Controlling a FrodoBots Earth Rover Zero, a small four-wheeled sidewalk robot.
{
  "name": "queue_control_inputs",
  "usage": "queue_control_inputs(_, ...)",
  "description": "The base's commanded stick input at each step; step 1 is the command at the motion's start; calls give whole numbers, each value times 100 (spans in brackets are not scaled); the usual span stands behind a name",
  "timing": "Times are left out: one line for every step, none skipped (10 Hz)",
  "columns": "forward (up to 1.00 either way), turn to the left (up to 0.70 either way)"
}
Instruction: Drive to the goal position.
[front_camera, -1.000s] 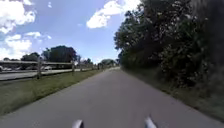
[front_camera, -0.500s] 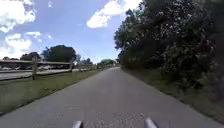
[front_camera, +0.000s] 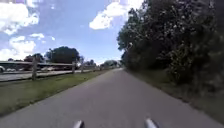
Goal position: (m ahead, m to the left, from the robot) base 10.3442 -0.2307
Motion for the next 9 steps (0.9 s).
queue_control_inputs(50, 0)
queue_control_inputs(50, 0)
queue_control_inputs(50, 0)
queue_control_inputs(50, 0)
queue_control_inputs(50, 0)
queue_control_inputs(50, 0)
queue_control_inputs(50, 0)
queue_control_inputs(50, 0)
queue_control_inputs(50, 0)
